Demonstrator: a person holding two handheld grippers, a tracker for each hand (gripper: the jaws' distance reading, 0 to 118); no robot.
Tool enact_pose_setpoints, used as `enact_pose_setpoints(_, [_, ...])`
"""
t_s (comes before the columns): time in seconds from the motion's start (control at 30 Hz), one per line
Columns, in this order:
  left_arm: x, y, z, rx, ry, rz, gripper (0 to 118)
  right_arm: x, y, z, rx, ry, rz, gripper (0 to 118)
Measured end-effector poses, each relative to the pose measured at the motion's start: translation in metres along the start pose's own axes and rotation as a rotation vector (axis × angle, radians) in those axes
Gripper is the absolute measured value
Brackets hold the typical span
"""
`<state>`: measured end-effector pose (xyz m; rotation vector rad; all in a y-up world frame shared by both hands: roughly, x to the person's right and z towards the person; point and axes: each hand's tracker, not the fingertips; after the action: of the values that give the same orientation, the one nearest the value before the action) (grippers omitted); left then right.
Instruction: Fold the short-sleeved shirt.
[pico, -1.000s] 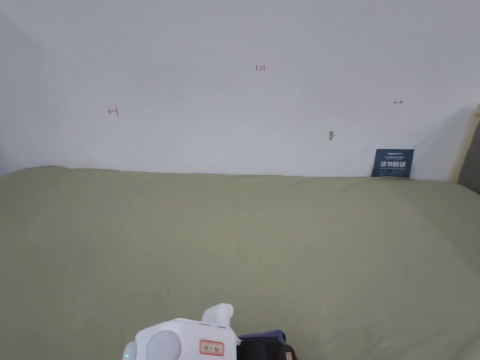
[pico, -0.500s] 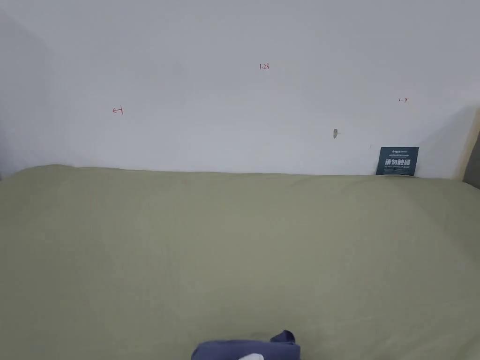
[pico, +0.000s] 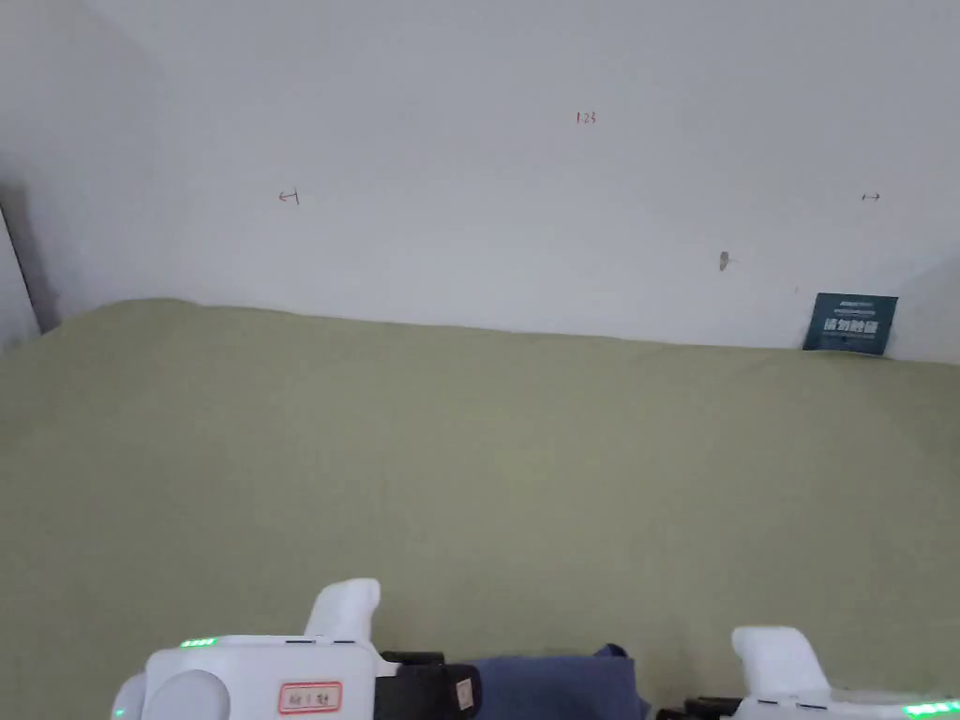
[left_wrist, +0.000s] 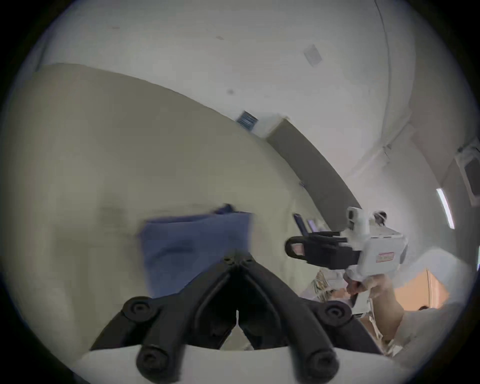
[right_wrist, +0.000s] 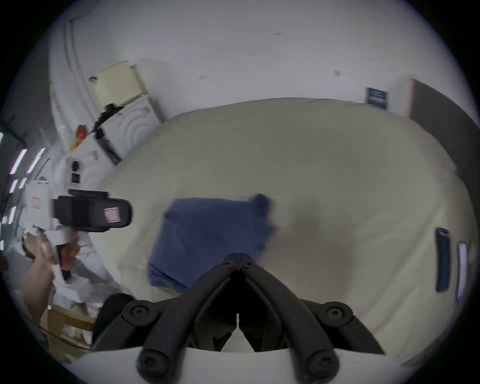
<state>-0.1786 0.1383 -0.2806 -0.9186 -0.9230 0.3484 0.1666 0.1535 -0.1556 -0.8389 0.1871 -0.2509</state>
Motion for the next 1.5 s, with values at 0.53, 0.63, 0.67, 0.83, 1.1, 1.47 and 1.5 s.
enact_pose_setpoints(0.53, [-0.092, -0.027, -0.032, -0.121, -0.122, 0.275, 115, -0.004, -0.016, -0.105, -0.183, -0.130, -0.022, 0])
enact_pose_setpoints(0.63, [-0.090, -0.030, -0.060, -0.155, -0.217, 0.288, 114, -0.002, -0.017, -0.103, -0.174, -0.120, -0.054, 0])
enact_pose_setpoints(0.67, [-0.090, -0.033, -0.075, -0.193, -0.216, 0.322, 114, -0.001, -0.018, -0.102, -0.168, -0.117, -0.066, 0])
enact_pose_setpoints(0.83, [-0.071, -0.038, -0.113, -0.194, -0.304, 0.345, 111, 0.000, -0.022, -0.100, -0.141, -0.116, -0.115, 0])
enact_pose_setpoints(1.1, [-0.075, -0.038, -0.102, -0.218, -0.164, 0.353, 31, -0.007, -0.026, -0.094, -0.098, -0.112, -0.142, 0])
enact_pose_setpoints(1.47, [-0.140, 0.043, 0.011, -0.179, 0.027, 0.163, 31, -0.150, 0.016, -0.083, 0.367, -0.327, 0.018, 0])
enact_pose_setpoints(1.5, [-0.150, 0.051, 0.027, -0.170, 0.054, 0.158, 31, -0.165, 0.022, -0.084, 0.413, -0.346, 0.030, 0])
